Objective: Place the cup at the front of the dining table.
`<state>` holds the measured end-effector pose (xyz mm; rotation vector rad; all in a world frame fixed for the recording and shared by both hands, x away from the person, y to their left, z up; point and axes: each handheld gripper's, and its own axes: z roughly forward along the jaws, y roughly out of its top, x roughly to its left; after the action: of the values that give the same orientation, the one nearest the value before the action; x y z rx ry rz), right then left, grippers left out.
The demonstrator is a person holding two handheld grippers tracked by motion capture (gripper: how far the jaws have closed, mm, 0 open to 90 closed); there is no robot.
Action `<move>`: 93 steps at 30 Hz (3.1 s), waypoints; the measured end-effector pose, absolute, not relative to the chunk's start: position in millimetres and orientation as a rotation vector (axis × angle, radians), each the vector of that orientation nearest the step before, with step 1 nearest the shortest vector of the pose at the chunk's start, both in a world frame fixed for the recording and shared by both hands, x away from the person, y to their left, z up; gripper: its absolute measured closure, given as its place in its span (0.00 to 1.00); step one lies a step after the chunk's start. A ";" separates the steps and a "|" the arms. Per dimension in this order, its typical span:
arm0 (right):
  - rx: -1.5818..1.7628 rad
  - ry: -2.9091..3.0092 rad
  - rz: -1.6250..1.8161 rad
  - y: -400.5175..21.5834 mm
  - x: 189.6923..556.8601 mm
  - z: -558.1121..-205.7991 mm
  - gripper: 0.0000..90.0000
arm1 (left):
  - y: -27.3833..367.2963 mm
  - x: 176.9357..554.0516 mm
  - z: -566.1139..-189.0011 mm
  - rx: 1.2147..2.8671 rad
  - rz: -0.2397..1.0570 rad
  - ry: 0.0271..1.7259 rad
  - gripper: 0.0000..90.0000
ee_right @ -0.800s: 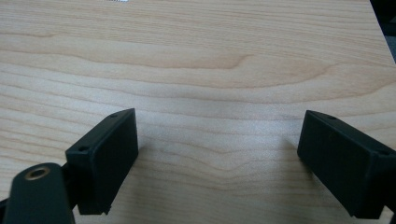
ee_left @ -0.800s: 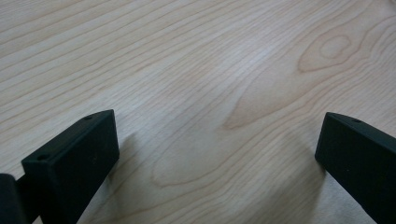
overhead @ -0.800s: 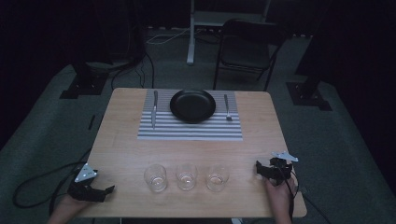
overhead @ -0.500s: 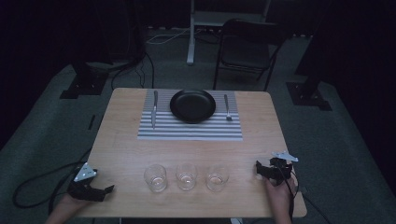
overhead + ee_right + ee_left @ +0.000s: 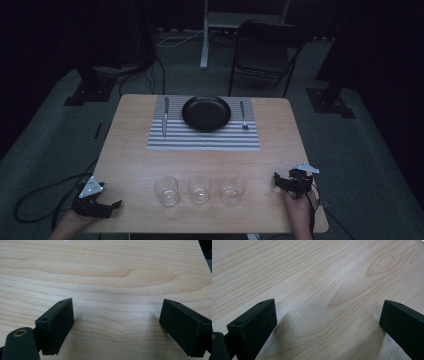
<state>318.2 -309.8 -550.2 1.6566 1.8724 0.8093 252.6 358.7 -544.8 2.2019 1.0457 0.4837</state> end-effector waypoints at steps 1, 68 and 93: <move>1.656 1.872 0.809 -309.8 318.2 -550.2 0.13 | 358.2 252.2 -544.3 2.206 0.488 1.040 0.02; 1.657 1.872 0.809 -309.7 318.2 -550.2 0.13 | 281.4 260.2 -470.0 2.081 0.293 0.670 0.02; 1.655 1.874 0.808 -309.9 318.1 -550.3 0.13 | 238.9 277.5 -458.5 2.122 0.241 0.559 0.02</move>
<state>318.1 -309.9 -550.3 1.6548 1.8735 0.8078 277.5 238.9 -458.5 2.1222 0.5594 0.2407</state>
